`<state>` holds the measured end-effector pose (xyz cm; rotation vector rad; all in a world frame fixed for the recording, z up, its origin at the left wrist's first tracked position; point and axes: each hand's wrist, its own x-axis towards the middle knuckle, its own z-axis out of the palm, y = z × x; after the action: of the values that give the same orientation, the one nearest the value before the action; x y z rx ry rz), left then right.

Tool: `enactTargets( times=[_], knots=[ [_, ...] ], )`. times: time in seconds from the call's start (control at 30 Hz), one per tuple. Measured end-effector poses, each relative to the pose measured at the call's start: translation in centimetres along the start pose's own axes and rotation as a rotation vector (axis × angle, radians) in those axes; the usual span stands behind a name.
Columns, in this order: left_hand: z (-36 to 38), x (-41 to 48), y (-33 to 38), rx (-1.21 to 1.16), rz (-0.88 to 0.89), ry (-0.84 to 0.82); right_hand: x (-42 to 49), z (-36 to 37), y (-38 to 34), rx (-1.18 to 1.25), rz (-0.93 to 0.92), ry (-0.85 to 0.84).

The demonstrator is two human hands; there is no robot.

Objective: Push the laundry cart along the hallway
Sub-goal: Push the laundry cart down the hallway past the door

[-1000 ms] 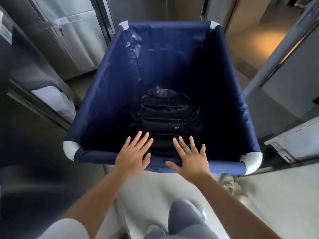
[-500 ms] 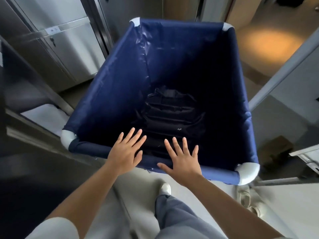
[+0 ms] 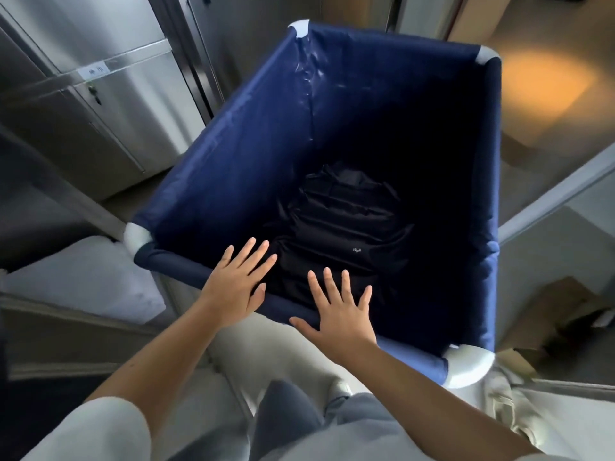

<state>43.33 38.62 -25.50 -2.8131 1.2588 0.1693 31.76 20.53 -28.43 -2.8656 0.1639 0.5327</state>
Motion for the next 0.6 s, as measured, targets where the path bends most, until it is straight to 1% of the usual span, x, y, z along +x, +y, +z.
enactTargets(
  times=[0.2,0.37,0.5,0.6],
  knots=[
    [-0.3,4.1,-5.3,-0.025,0.054,0.011,5.1,-2.0,-2.1,-0.034,0.043,0.008],
    [-0.5,8.0,-10.2,-0.037,0.174,-0.007,9.4,-3.6,-3.6,-0.005,0.12,-0.018],
    [-0.5,10.3,-12.8,-0.106,0.187,0.013,12.0,-4.9,-4.5,-0.005,0.18,-0.034],
    [-0.6,13.0,-15.6,-0.124,0.217,0.03,15.1,-6.1,-5.3,0.01,0.23,-0.015]
  ],
)
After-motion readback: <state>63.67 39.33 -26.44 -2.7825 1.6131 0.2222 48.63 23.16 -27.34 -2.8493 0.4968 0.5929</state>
